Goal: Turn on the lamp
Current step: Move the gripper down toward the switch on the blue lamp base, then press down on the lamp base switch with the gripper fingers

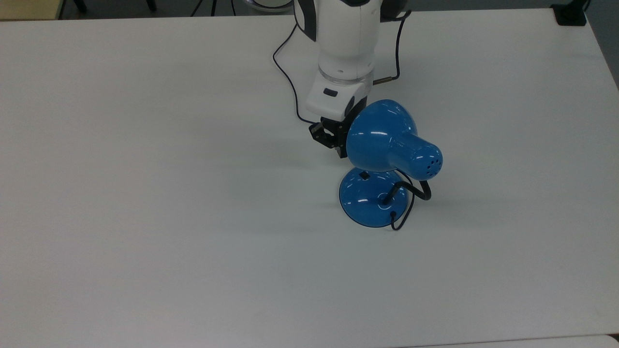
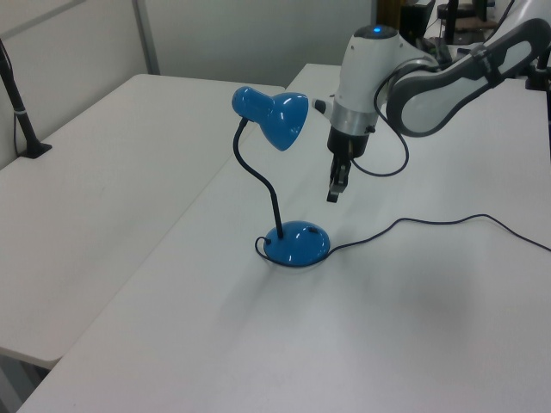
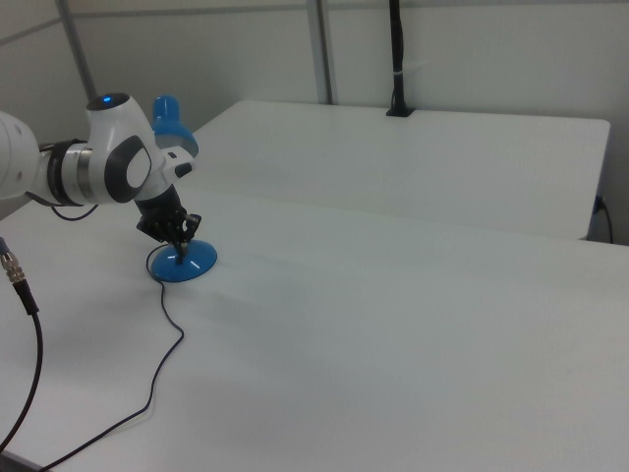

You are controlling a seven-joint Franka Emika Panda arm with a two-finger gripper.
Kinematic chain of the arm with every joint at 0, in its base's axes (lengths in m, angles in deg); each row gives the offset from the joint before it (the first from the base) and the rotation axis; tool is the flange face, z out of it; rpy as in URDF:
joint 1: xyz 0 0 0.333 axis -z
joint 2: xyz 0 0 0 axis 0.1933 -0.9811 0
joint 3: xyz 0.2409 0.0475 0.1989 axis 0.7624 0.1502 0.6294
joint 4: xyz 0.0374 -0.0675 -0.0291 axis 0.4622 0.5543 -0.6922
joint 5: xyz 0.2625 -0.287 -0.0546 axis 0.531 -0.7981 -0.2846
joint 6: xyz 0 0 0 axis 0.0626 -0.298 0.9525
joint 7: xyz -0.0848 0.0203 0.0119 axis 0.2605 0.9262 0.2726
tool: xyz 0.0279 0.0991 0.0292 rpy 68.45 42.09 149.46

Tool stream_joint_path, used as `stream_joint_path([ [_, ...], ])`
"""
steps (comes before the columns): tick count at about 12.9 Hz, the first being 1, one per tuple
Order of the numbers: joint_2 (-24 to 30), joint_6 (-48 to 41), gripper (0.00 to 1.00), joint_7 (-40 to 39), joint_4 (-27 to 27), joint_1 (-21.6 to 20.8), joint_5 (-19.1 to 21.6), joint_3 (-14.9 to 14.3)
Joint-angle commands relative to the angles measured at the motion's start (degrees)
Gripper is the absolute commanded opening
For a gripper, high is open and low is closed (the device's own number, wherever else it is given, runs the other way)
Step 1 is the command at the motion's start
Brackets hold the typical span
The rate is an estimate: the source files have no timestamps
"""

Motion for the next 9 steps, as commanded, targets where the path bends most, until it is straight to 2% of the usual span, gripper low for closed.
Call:
stream_joint_path([
  [1,-1.86,3.15,0.0,-1.46,0.26,-0.07,-2.73,1.26],
  [9,-4.59,11.5,0.0,-3.48,0.08,-0.16,-2.82,2.31],
])
